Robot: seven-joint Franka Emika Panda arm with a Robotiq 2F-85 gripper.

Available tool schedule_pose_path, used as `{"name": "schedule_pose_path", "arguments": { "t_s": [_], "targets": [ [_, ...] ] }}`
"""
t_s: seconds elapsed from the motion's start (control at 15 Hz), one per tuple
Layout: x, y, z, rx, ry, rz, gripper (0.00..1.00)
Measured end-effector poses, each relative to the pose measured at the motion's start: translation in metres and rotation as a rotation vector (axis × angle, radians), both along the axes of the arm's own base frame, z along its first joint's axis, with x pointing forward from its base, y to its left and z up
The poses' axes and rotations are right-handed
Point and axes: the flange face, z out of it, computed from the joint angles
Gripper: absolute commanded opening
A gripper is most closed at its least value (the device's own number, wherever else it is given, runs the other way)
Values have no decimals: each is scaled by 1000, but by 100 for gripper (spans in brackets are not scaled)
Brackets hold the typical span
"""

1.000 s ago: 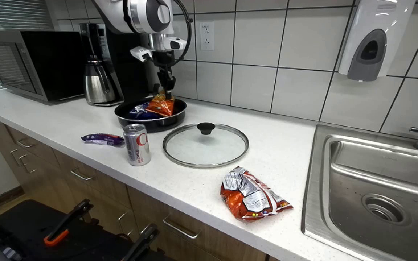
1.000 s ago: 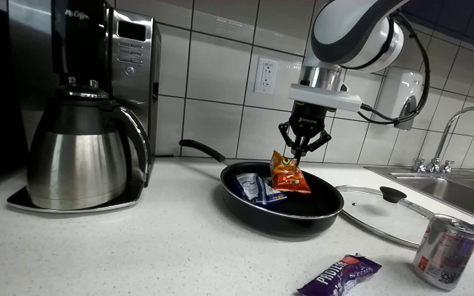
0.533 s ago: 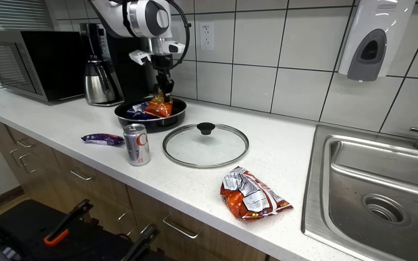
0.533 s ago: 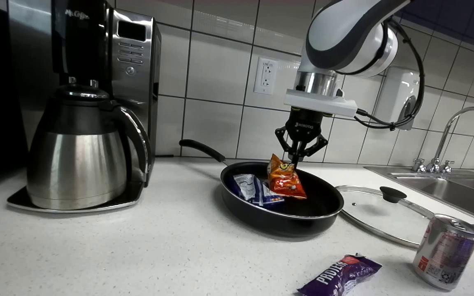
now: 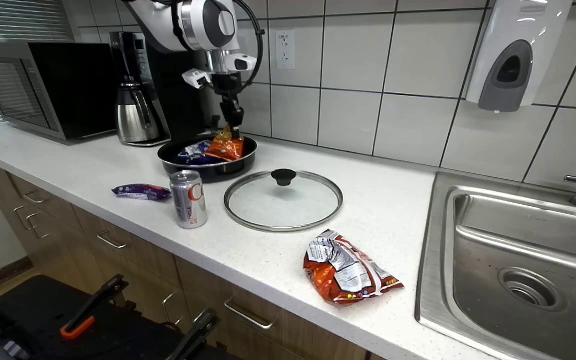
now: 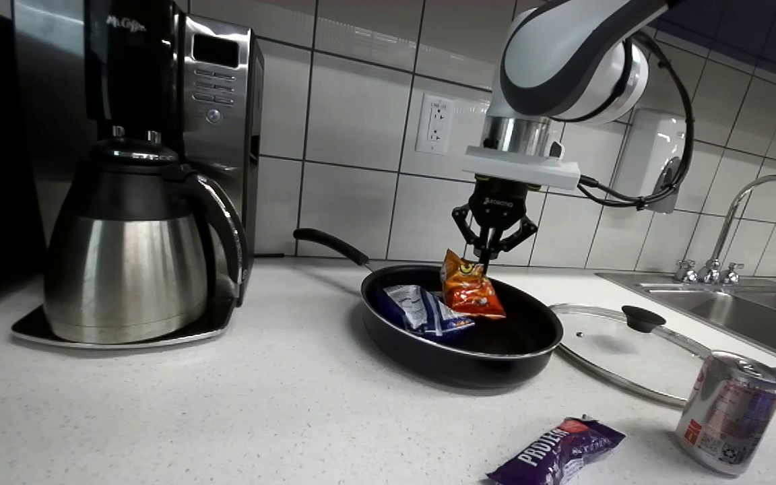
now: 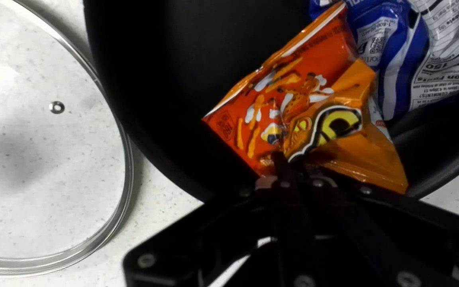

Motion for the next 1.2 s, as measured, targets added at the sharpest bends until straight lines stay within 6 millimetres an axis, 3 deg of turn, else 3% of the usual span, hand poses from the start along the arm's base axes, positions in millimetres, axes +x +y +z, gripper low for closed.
{"name": "schedule_pose_path", "arguments": {
  "t_s": [0.13,0.2,0.33,0.93,1.2],
  "targets": [
    [1,0,1,-5,-3,-4,0],
    [1,1,1,-9,-4,-2,26],
    [0,4,0,-14,-4,3,32],
    [0,10,1,-18,-8,2,100],
    [1,7,2,-20,-10,-7,100]
  ]
}}
